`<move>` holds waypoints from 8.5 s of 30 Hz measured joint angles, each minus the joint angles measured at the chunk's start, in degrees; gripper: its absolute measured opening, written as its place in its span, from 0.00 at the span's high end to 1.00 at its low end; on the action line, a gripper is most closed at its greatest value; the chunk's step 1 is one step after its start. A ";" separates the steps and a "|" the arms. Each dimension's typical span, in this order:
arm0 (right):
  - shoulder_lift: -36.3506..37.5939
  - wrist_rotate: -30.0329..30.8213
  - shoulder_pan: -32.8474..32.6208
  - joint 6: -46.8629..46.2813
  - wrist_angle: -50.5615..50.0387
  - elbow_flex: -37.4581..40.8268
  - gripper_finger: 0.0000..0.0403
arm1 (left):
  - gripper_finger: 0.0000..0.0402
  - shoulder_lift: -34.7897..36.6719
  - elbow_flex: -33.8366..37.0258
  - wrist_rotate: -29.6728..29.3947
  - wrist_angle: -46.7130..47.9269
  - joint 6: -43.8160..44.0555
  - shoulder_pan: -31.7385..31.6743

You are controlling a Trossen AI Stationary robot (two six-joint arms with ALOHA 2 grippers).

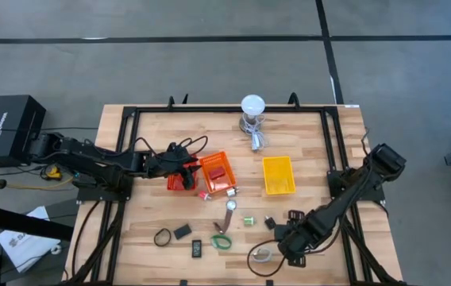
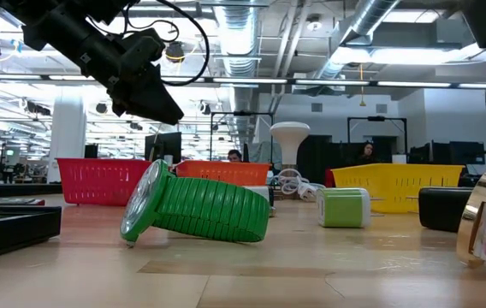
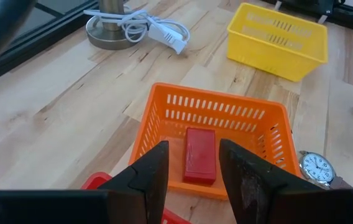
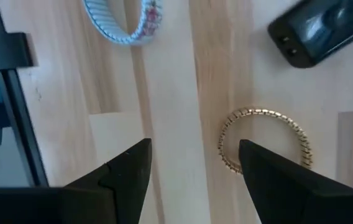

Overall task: Pick & Place Office items
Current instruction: Put the gold wrist watch into the yellow bin, then put the pink charger adapter into the red bin

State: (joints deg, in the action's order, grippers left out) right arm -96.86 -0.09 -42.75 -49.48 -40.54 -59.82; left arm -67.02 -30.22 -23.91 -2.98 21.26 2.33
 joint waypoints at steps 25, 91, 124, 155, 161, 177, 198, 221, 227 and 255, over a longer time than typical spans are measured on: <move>0.08 4.74 0.12 -0.14 8.50 9.44 0.42 | 0.66 0.00 0.00 -0.01 -0.11 0.00 0.01; 20.99 27.71 14.10 11.69 -5.92 7.68 0.99 | 0.66 0.00 0.00 0.01 -0.23 -0.04 0.00; 8.43 18.53 37.36 23.11 -7.48 4.37 0.79 | 0.66 -0.02 0.00 0.01 -1.46 -0.02 0.00; 38.87 1.41 39.63 46.74 51.52 36.82 0.80 | 0.66 -3.33 -0.07 0.04 -18.02 0.01 19.52; 37.46 1.42 40.73 47.54 52.20 37.16 0.80 | 0.66 -11.54 -0.79 0.05 -25.60 -1.94 23.11; 37.55 1.42 40.62 47.54 53.84 37.17 0.80 | 0.59 -21.01 -21.11 8.93 8.83 -13.51 17.80; 37.55 1.42 40.53 46.45 53.05 37.13 0.80 | 0.44 -21.25 -13.09 11.37 12.99 -15.04 11.53; 37.55 1.44 40.53 46.45 53.01 37.13 0.80 | 0.46 -21.20 -12.09 11.64 20.71 -19.06 7.63; 37.55 1.44 40.53 46.45 52.92 37.12 0.80 | 0.48 -21.20 -13.01 13.72 17.96 -19.50 9.16; 37.53 1.46 40.53 46.45 52.79 37.08 0.80 | 0.56 -28.55 -13.25 12.32 12.00 -22.29 9.64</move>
State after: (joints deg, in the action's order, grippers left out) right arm -59.33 1.37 -2.22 -3.03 12.25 -22.74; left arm -95.57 -43.46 -11.60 9.02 -1.04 11.97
